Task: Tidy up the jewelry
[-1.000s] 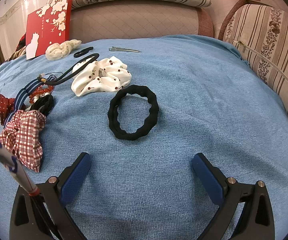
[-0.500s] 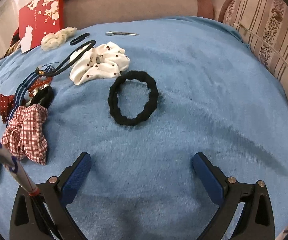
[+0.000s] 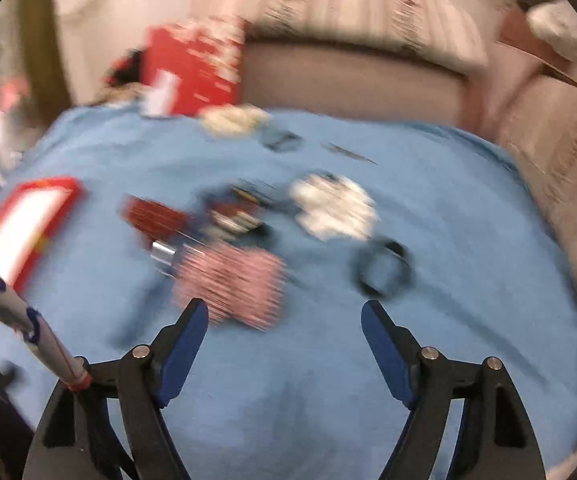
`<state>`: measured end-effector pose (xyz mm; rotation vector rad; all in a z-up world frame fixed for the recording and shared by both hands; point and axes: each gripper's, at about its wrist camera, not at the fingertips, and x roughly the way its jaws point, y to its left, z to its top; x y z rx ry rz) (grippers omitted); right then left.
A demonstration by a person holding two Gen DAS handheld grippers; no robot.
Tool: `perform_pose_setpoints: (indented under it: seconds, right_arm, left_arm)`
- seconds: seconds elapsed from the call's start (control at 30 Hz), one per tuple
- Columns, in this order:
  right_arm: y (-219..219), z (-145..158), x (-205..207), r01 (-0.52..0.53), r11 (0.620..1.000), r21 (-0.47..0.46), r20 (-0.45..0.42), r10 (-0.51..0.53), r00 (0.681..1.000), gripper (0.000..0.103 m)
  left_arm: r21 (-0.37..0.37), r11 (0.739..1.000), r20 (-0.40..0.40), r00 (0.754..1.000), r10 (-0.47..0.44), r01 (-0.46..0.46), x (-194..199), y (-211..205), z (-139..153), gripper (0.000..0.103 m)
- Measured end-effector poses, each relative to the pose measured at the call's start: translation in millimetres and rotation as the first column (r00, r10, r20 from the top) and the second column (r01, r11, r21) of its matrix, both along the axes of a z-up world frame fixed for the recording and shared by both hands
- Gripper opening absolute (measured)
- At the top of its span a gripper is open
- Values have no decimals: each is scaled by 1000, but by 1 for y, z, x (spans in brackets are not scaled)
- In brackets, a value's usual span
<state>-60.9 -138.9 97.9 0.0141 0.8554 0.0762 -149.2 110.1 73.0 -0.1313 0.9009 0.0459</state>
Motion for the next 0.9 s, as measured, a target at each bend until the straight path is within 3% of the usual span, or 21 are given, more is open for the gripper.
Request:
perform_pose_setpoints:
  seconds: [0.03,0.1,0.27,0.33,0.4,0.5,0.63,0.73,0.8,0.9]
  right_arm:
    - [12,5,8,-32,999,35,-9,32,999,82]
    - [34,8,23,-81,995,57,-27,83,996,69]
    - [92,-6,78,-114,993,-3,-43,114,993,64]
    - [100,-17,102,-95,995,28,-92,97,991,64]
    - [114,-38,120,-110,987,121,-201,133,971,64]
    - [140,-50,113,-217,932,290,-276,298,914,64]
    - [148,-24,74,-328,848,416,-186,433,882,65]
    - [118,-2,52,-309,852,423,-130,394,910,75]
    - [88,11,34,-271,889,368,-93,326,941,84]
    - [42,11,12,-158,943,293,-88,191,978,87]
  left_arm:
    - [-2,1000,1,1000,1,-1,-1,2,0,100]
    - [-7,1000,5,1000,10,-10,-2,7,0,100]
    - [-59,997,3,998,56,-56,-4,30,1,100]
    - [-66,995,7,997,75,-74,-5,38,2,100]
    - [-71,993,9,996,90,-89,-6,43,2,100]
    - [-75,992,7,994,105,-104,-7,49,1,100]
    - [-74,991,-2,994,111,-111,-8,54,-2,100]
    - [-70,992,-9,995,102,-102,-9,50,-3,100]
    - [-68,994,-11,996,88,-89,-9,45,-2,100]
    - [-56,997,-12,998,57,-58,-10,33,-1,100]
